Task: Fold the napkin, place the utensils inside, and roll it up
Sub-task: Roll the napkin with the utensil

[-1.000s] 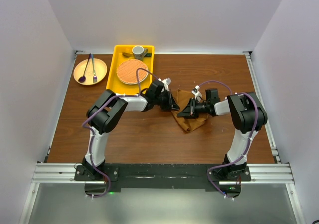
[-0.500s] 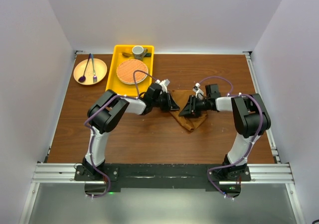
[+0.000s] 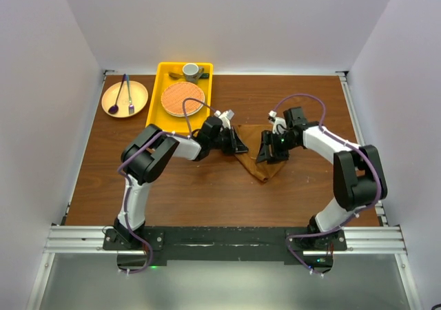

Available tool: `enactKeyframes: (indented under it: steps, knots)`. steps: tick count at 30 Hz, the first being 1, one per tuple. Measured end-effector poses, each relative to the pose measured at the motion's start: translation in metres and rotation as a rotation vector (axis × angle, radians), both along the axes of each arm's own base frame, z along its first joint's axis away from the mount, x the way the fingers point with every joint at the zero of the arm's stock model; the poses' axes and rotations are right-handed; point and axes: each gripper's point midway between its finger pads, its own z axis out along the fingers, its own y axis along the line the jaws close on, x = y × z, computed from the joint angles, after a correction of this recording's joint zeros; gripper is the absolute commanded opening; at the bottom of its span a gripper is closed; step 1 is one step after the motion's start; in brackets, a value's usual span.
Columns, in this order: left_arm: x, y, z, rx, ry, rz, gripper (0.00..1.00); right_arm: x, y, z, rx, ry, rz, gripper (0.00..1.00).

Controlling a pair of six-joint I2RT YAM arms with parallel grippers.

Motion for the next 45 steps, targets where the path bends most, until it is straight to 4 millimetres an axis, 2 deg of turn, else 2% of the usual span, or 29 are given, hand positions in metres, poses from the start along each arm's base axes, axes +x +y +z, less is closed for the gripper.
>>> enactKeyframes:
  steps: [3, 7, 9, 16, 17, 19, 21, 25, 29, 31, 34, 41, 45]
  knots:
    - [0.000, 0.000, 0.000, -0.001, 0.002, -0.002, 0.00, -0.013, 0.006, 0.009, -0.048, -0.030, 0.055, 0.58]
    - [0.000, 0.000, 0.000, -0.004, 0.004, -0.006, 0.00, -0.026, 0.013, 0.010, -0.110, -0.051, 0.106, 0.43]
    - [0.000, -0.001, 0.000, -0.004, 0.005, -0.007, 0.00, -0.028, 0.009, 0.005, -0.141, -0.047, 0.103, 0.38]
    - [0.000, -0.001, 0.000, -0.005, 0.006, -0.009, 0.00, -0.029, -0.015, -0.018, -0.273, 0.000, 0.063, 0.28]
    - [0.000, -0.001, 0.000, -0.005, 0.006, -0.009, 0.00, -0.029, -0.017, -0.022, -0.285, 0.009, 0.061, 0.29]
    - [0.000, -0.001, 0.000, -0.005, 0.007, -0.009, 0.00, -0.031, -0.021, -0.029, -0.310, 0.030, 0.058, 0.38]
    - [0.000, -0.001, 0.000, -0.005, 0.007, -0.011, 0.00, -0.031, -0.023, -0.028, -0.323, 0.028, 0.044, 0.40]
    - [0.000, 0.000, 0.000, -0.007, 0.009, -0.013, 0.00, -0.031, -0.022, -0.008, -0.321, -0.012, 0.028, 0.46]
    - [0.000, -0.001, 0.000, -0.010, 0.012, -0.017, 0.00, -0.029, -0.003, 0.019, -0.285, -0.082, 0.049, 0.45]
    - [0.000, -0.001, 0.000, -0.011, 0.015, -0.020, 0.00, -0.032, 0.006, 0.022, -0.263, -0.088, 0.071, 0.46]
    - [0.001, -0.001, 0.000, -0.010, 0.019, -0.023, 0.00, -0.039, 0.008, 0.011, -0.267, -0.056, 0.085, 0.45]
    - [0.000, -0.001, -0.001, -0.008, 0.023, -0.024, 0.00, -0.048, -0.008, -0.028, -0.377, 0.057, 0.077, 0.38]
    - [0.000, -0.001, -0.001, -0.008, 0.023, -0.024, 0.00, -0.043, -0.012, -0.032, -0.415, 0.066, 0.054, 0.42]
